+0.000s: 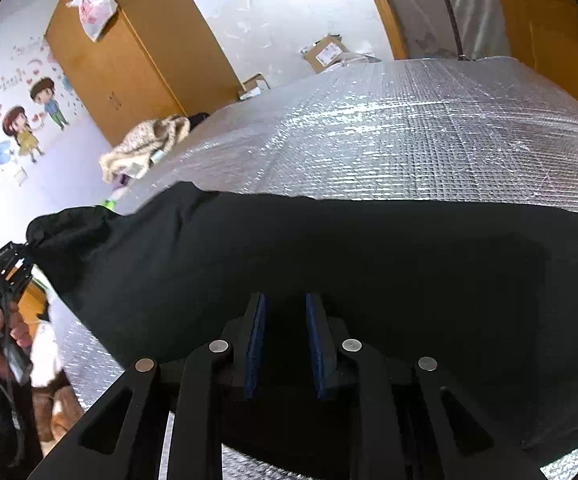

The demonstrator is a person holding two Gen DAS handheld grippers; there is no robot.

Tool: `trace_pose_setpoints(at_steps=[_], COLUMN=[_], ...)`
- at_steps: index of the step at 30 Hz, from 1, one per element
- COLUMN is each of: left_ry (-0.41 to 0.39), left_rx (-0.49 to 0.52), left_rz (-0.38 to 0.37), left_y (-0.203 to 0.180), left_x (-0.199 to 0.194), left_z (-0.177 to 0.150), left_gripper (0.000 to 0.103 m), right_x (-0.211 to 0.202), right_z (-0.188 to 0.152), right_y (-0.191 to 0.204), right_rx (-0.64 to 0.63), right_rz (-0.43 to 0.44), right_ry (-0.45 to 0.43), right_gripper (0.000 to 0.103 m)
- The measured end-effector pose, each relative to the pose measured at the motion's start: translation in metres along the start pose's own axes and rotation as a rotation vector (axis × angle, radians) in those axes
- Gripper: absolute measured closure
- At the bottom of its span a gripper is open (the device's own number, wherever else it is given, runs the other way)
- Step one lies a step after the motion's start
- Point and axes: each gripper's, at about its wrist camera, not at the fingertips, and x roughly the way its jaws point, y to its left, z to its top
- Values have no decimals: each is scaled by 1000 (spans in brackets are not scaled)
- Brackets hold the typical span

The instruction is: Fold clothes

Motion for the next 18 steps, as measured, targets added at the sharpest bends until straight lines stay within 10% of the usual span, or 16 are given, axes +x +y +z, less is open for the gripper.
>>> trace_pose_setpoints(at_steps=[9, 18], left_ry=[80, 377], left_rx=[286, 514], left_rz=[-219, -400], left_y=[-103, -173], left_x=[6, 43], left_z=[-23, -110], left_gripper=[92, 91], right_x=[-41, -72], right_z=[8, 13], right_y=[9, 18], right_rx=[-5, -21], right_rz=[121, 181], right_ry=[-100, -151], right_gripper=[81, 81])
